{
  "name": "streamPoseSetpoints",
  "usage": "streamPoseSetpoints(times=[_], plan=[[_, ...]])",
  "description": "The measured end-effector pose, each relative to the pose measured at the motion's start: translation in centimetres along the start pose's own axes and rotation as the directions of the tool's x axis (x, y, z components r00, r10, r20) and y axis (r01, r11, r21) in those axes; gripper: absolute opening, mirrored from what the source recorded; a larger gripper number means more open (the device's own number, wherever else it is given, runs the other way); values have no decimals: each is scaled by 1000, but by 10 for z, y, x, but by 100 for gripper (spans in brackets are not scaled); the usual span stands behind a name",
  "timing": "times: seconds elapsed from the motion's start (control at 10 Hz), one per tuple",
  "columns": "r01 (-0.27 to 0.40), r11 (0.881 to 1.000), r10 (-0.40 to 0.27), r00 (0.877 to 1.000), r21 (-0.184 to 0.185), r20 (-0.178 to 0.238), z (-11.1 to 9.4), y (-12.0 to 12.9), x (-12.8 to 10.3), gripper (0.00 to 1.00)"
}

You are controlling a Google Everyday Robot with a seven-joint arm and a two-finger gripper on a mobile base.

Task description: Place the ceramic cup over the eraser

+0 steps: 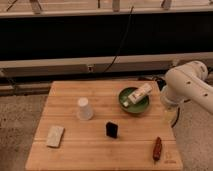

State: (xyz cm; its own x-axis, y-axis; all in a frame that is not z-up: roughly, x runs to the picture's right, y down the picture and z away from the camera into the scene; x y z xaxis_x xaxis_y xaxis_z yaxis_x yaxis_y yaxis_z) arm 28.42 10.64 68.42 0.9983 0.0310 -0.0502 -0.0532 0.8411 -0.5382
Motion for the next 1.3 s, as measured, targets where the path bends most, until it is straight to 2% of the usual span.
streamPoseSetpoints(times=[1.1, 1.3], plan=[[5, 1000, -5, 1000, 1, -3, 0, 0, -1, 80], [53, 999, -53, 999, 10, -9, -3, -7, -22, 80]])
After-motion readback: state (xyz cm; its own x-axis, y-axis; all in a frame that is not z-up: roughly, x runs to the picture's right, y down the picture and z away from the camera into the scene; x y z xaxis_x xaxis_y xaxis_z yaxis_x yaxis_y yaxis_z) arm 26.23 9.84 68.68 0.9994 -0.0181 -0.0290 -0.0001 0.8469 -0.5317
